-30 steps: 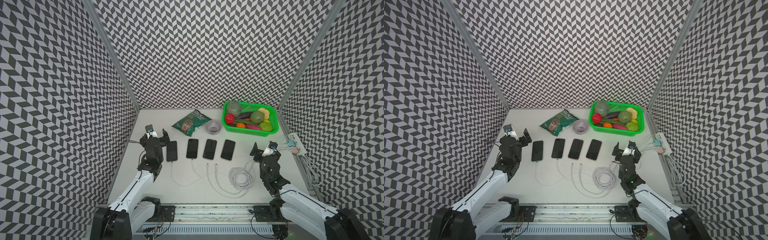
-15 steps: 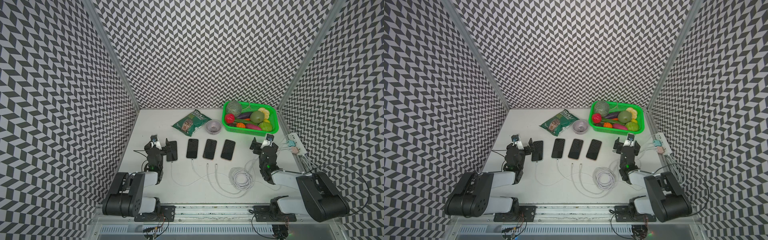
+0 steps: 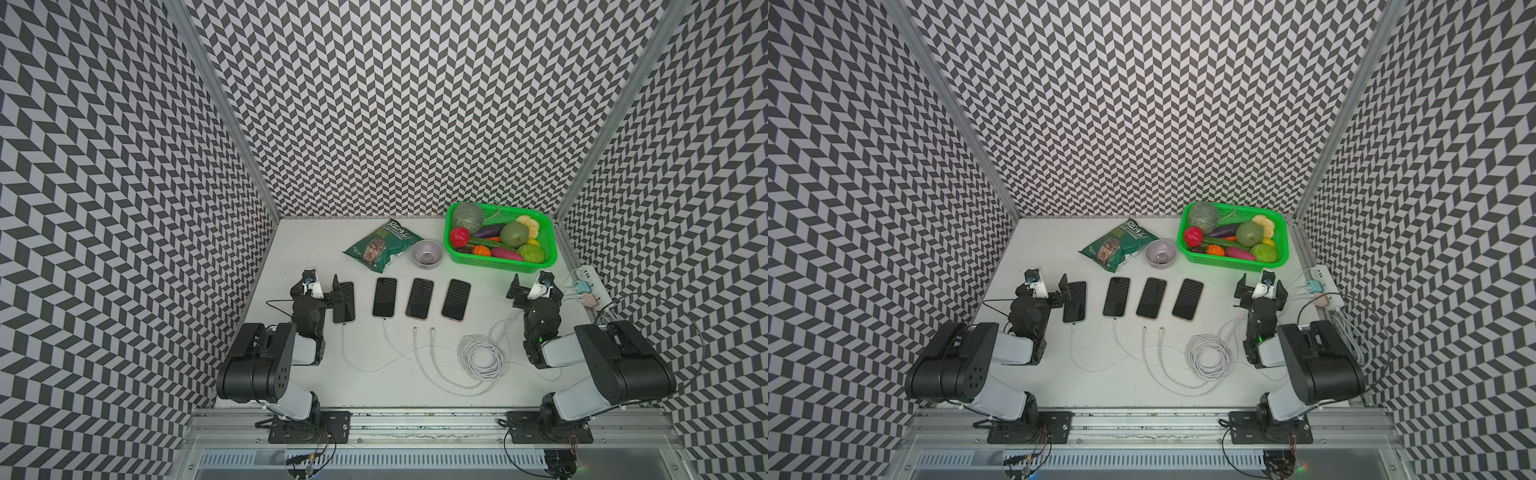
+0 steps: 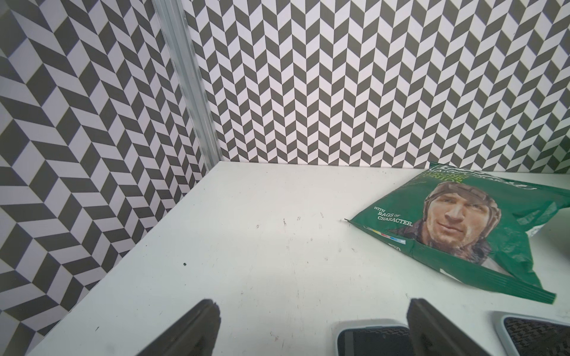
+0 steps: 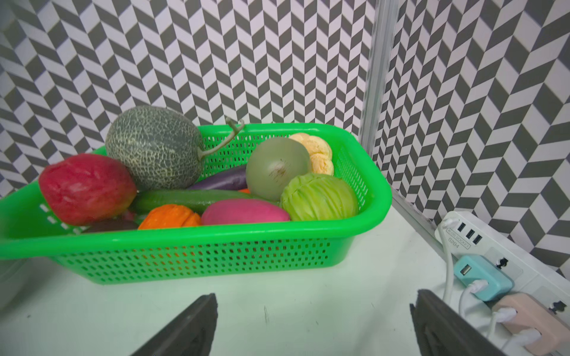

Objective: Unplug the charging cable from the phone
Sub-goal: Reset both arms

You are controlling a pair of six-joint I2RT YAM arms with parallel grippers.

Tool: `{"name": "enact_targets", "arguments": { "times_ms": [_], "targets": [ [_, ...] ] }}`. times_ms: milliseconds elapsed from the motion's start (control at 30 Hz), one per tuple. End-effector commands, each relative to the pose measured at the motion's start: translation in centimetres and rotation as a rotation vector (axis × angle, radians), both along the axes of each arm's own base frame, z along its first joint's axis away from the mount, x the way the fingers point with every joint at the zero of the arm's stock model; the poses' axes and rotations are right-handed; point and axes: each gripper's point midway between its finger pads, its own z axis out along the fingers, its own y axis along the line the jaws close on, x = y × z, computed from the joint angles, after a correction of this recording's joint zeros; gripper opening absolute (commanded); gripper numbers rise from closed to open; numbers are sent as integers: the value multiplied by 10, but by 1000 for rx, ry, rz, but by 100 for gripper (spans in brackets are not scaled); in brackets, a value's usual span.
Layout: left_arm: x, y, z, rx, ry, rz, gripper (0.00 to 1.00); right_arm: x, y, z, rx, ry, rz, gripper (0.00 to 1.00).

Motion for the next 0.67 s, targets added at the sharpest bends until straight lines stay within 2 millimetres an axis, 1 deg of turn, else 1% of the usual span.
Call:
{"name": "enact_targets", "arguments": {
  "times_ms": [0, 33, 333, 500, 633],
  "targets": [
    [4, -1, 15, -10, -56, -12, 100, 6, 4, 21, 29, -80, 23, 100],
    [4, -2, 15, -9, -54, -12, 100, 5, 3, 23, 30, -92, 22, 100],
    [3, -2, 16, -2, -59, 3, 100, 7, 4, 22, 25, -80, 25, 100],
    [7, -2, 13, -8, -44, -6, 100, 10, 5, 20, 30, -69, 35, 100],
    [3, -1, 16, -1, -60, 10, 100, 8, 5, 20, 29, -69, 37, 100]
  ]
}}
